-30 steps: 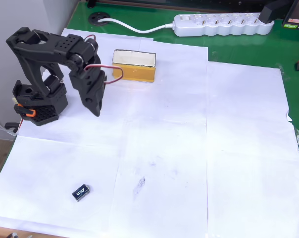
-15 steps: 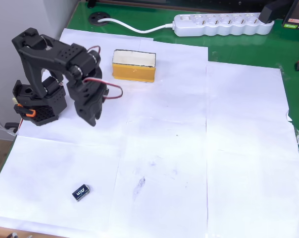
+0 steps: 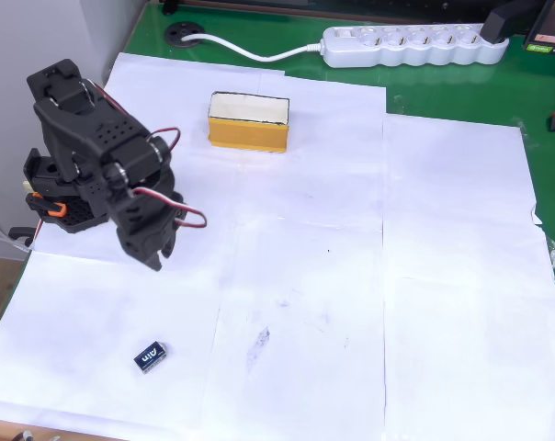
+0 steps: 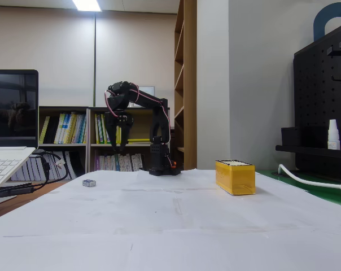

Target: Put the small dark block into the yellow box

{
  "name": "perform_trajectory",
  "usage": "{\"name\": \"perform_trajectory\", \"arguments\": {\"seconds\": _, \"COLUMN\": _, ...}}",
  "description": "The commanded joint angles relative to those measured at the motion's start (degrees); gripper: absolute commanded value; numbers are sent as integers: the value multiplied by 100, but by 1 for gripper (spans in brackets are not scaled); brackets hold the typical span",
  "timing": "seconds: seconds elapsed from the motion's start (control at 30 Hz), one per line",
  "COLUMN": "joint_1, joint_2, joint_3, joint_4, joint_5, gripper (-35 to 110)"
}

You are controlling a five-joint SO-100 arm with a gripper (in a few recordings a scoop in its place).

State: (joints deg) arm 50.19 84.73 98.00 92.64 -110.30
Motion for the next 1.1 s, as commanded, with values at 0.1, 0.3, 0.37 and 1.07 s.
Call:
{"name": "perform_trajectory", "arguments": {"seconds": 0.1, "joint_1": 308, "joint_2": 229, "joint_3": 396, "joint_4": -554, "joint_5": -5353, "gripper": 4}}
{"name": "perform_trajectory", "arguments": {"seconds": 0.3, "joint_1": 448, "joint_2": 316, "joint_3": 387, "joint_4": -562, "joint_5": -4790, "gripper": 3}}
{"name": "perform_trajectory", "arguments": {"seconds": 0.37, "joint_1": 448, "joint_2": 352, "joint_3": 387, "joint_4": -492, "joint_5": -4034, "gripper": 3}}
{"name": "perform_trajectory", "arguments": {"seconds": 1.07, "joint_1": 686, "joint_2": 1081, "joint_3": 642, "joint_4": -1529, "joint_5": 3463, "gripper": 6}}
